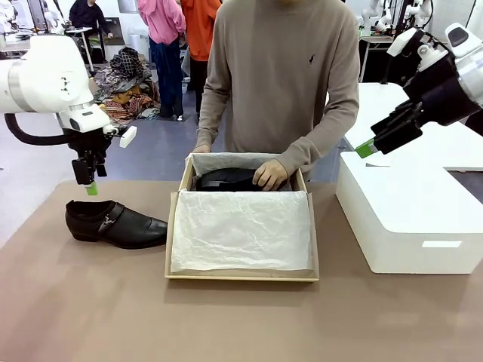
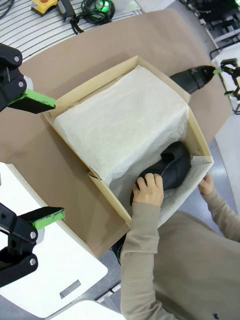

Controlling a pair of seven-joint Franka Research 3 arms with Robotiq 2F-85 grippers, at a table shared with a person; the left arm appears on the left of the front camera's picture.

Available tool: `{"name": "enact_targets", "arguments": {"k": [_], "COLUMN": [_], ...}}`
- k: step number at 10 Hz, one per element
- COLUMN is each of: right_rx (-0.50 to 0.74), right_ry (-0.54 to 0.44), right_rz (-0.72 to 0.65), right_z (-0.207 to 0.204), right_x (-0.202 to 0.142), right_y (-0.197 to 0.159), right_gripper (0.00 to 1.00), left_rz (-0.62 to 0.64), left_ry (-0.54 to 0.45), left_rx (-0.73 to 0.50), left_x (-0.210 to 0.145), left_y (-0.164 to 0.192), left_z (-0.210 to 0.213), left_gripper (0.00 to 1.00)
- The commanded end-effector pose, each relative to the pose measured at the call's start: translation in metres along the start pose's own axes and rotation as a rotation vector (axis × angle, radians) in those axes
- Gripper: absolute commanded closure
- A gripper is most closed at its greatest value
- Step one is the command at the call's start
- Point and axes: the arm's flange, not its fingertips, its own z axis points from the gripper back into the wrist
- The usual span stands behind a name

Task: Pack the shoes into the box.
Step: Place the other shoe of the Shoes into the Shoes Box.

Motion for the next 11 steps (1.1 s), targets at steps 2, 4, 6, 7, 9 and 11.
{"name": "enact_targets", "arguments": {"k": [2, 4, 6, 7, 9, 11], "right_rx": [-0.001, -0.001, -0.001, -0.001, -0.001, -0.001], "right_ry": [-0.007, -0.007, -0.007, -0.007, -0.007, -0.007], "right_rz": [0.001, 0.001, 0.001, 0.001, 0.001, 0.001], "right_z": [0.0, 0.0, 0.0, 0.0, 0.0, 0.0], "right_x": [0.0, 0.0, 0.0, 0.0, 0.0, 0.0], "right_y": [0.0, 0.0, 0.0, 0.0, 0.0, 0.0], "right_gripper": [0.0, 0.0, 0.0, 0.0, 0.0, 0.0], "left_rz": [-0.019, -0.003, 0.013, 0.009, -0.042, 0.013], "left_ry": [0.012, 0.016, 0.016, 0.014, 0.018, 0.007], "left_rx": [-0.023, -0.029, -0.025, -0.023, -0.033, -0.04], "left_x": [-0.01, -0.014, -0.014, -0.015, -0.016, -0.012], "left_y": [0.006, 0.012, 0.017, 0.02, 0.02, 0.016], "left_z": [-0.013, -0.022, -0.028, -0.031, -0.029, -0.034], "left_gripper": [0.0, 0.0, 0.0, 0.0, 0.0, 0.0]}}
